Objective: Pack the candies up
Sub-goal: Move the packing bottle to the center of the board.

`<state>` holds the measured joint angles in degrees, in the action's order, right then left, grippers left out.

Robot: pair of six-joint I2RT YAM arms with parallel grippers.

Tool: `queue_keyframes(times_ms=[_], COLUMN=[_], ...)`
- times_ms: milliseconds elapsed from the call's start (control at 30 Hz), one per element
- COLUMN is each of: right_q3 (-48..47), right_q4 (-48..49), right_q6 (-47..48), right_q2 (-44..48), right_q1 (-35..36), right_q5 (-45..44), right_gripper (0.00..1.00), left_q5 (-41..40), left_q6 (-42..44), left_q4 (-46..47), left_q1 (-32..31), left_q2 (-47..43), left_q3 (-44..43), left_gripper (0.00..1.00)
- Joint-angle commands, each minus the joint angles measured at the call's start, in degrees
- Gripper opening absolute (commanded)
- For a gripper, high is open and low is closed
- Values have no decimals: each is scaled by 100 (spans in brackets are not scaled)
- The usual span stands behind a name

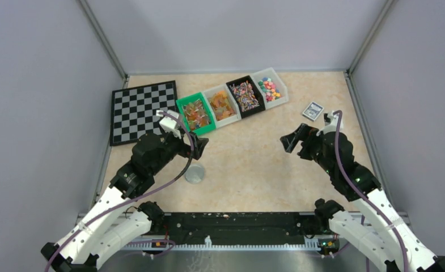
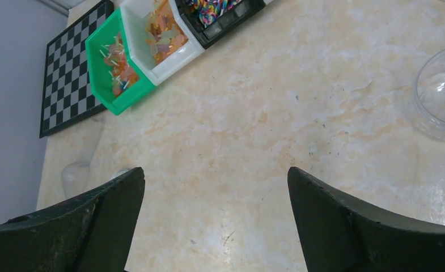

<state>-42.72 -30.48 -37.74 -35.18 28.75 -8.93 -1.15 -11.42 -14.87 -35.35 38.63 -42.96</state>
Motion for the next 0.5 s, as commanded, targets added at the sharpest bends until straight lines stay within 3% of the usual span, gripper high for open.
queue_keyframes(times_ms=[0,467], right_q3=[-65,22], right_q4=[73,151], right_q6=[-41,-366], right_q2=[156,491], right_q1=[34,32], right_q5=[-75,-483], right_gripper=[95,92], left_q5=[-5,-61], left_q6=[-18,-27], left_q4=[158,132], left_q1=[-18,-17], left_q2=[-75,-106], left_q3=[-25,-20], left_gripper=[99,99])
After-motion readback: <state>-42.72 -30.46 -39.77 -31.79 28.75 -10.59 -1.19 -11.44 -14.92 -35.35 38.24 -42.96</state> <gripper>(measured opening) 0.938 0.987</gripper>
